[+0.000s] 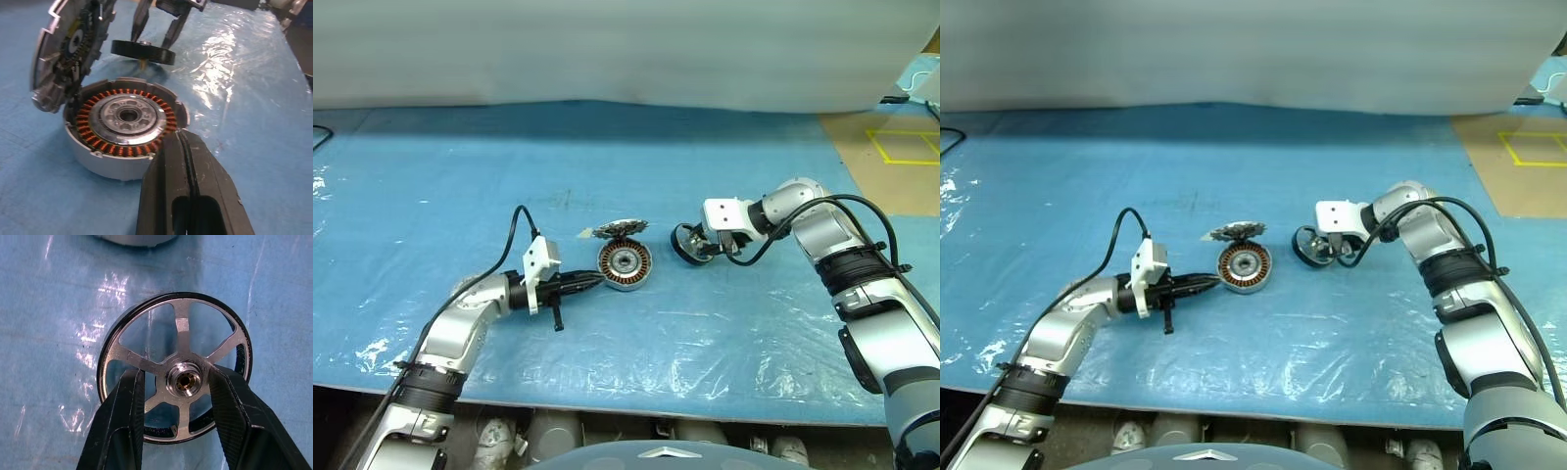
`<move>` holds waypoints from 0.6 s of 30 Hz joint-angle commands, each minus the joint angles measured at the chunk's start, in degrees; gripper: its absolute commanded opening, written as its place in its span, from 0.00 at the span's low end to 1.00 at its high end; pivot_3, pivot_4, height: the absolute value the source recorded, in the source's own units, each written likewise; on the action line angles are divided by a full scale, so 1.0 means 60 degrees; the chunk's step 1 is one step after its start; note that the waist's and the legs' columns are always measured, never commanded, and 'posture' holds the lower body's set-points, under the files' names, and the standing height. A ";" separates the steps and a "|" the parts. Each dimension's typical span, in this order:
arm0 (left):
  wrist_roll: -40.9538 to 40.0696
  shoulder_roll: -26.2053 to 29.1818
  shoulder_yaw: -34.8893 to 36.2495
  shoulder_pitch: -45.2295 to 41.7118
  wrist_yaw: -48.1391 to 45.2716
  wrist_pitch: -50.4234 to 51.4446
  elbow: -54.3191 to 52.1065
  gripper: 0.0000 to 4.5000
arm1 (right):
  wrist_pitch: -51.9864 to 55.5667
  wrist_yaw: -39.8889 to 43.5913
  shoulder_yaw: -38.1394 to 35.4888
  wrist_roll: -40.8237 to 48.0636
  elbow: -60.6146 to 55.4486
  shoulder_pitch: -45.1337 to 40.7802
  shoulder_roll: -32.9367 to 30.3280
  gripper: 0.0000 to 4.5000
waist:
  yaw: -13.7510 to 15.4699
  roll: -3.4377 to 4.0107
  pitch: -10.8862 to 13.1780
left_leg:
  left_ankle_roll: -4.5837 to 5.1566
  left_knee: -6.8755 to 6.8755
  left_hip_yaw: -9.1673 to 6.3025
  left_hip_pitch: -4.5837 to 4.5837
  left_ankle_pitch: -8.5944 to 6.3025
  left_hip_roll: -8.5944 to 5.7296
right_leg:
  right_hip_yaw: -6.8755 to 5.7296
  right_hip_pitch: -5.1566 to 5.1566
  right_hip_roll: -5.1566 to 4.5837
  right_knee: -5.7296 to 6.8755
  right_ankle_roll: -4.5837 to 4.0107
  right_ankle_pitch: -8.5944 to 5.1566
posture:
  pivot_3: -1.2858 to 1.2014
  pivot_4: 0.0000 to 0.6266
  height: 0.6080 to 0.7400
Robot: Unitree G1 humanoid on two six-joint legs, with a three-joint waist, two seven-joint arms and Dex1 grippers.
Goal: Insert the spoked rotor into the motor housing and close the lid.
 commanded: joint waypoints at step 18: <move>-0.0343 0.0640 0.0245 -0.0685 -0.0417 0.0370 -0.0319 0.00 | 0.7475 -0.3170 -0.2475 0.4142 -0.9151 0.4552 0.0678 0.35 | 0.0011 0.0002 0.0005 | -0.0040 -0.0051 0.0003 0.0067 -0.0018 -0.0013 | 0.0037 0.0023 -0.0002 -0.0018 0.0008 -0.0002 | 0.52 0.24 1.00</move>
